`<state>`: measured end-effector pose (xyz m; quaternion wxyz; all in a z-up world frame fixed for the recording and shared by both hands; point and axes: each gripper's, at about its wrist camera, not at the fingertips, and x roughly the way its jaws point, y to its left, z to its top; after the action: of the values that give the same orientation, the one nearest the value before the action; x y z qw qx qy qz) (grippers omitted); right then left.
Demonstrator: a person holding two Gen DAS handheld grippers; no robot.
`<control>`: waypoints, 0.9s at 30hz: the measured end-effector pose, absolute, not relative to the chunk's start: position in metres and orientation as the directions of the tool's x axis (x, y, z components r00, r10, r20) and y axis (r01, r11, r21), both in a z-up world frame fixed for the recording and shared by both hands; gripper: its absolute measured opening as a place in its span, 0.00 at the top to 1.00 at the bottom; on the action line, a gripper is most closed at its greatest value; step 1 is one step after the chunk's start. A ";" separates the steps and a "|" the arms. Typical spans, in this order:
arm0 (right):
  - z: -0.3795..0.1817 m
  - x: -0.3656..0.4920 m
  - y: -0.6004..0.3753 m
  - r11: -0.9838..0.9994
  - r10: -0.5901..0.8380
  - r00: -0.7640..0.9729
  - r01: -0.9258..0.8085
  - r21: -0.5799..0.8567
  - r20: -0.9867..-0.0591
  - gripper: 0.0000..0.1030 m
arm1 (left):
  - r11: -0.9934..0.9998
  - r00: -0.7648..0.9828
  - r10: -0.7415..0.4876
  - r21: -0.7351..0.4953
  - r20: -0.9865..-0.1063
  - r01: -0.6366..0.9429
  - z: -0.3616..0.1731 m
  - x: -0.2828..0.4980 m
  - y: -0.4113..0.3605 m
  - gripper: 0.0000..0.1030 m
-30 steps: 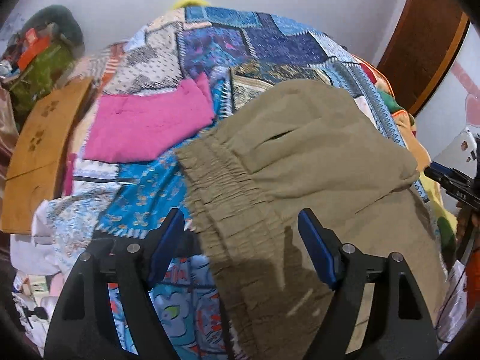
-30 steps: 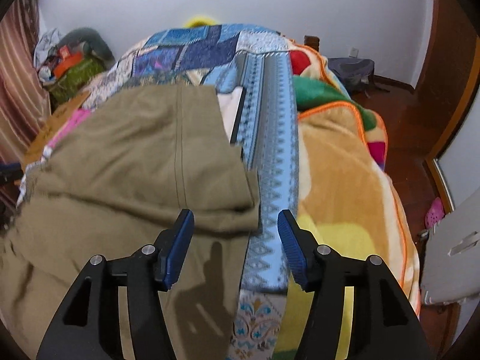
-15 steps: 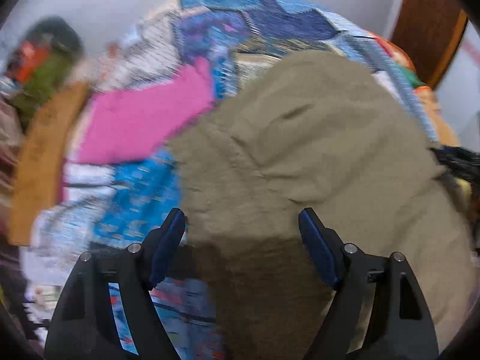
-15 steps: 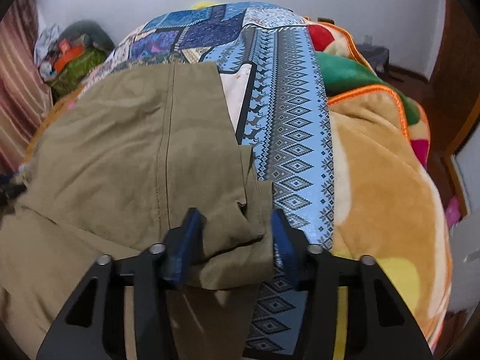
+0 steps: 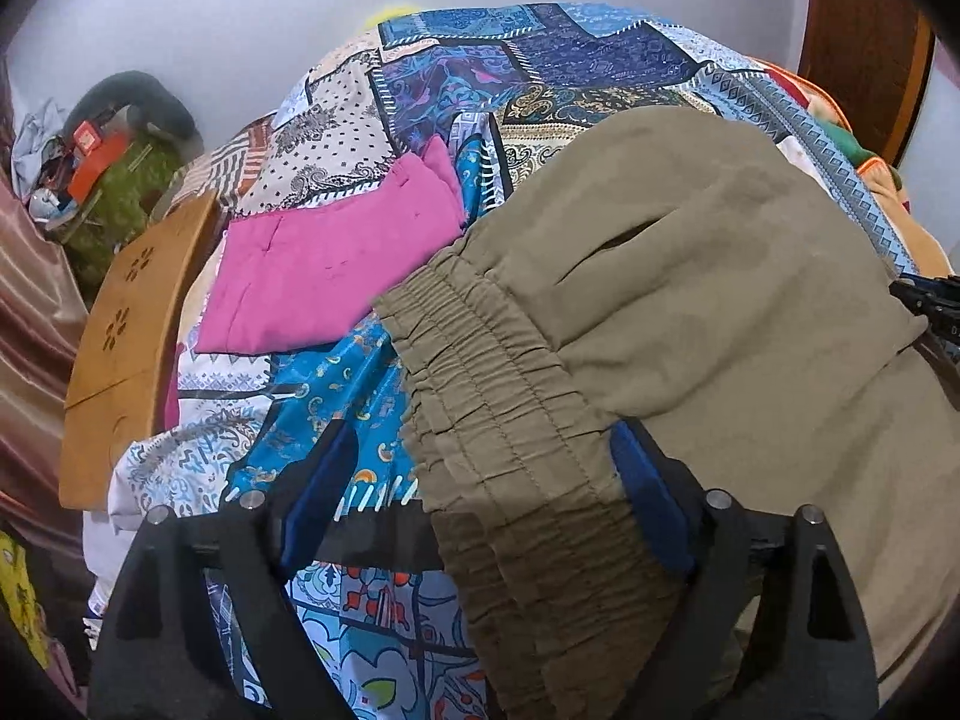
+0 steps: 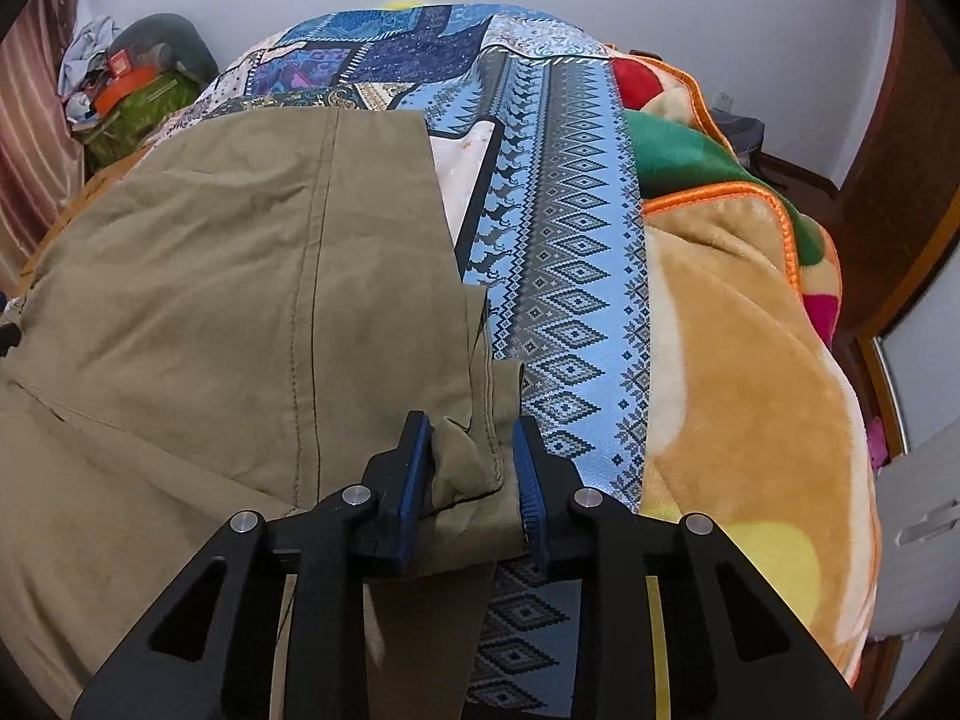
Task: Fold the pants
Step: 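Grasp the waistband with the left tool while the right tool grasps the leg hem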
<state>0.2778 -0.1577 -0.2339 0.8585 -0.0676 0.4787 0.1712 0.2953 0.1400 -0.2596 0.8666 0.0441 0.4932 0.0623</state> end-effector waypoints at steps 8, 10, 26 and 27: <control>-0.215 0.279 -0.155 0.936 0.179 0.413 -0.350 0.026 -0.893 0.68 | 0.992 0.515 0.115 0.068 -0.849 -0.108 -0.224 0.278 0.158 0.15; -0.204 0.277 -0.154 0.930 0.191 0.405 -0.366 0.033 -0.894 0.66 | 0.991 0.526 0.113 0.056 -0.843 -0.124 -0.215 0.276 0.168 0.15; -0.163 0.349 -0.103 0.897 0.274 0.536 -0.441 0.011 -0.798 0.33 | 0.978 0.449 0.040 -0.057 -0.893 -0.199 -0.259 0.358 0.214 0.14; -0.167 0.355 -0.100 0.898 0.270 0.534 -0.441 0.009 -0.801 0.33 | 0.979 0.442 0.032 -0.061 -0.896 -0.194 -0.265 0.362 0.215 0.14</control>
<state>0.3551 -0.1000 -0.1671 0.8702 -0.0976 0.4376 0.2042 0.3623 0.2146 -0.2654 0.8456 -0.0773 0.5239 0.0670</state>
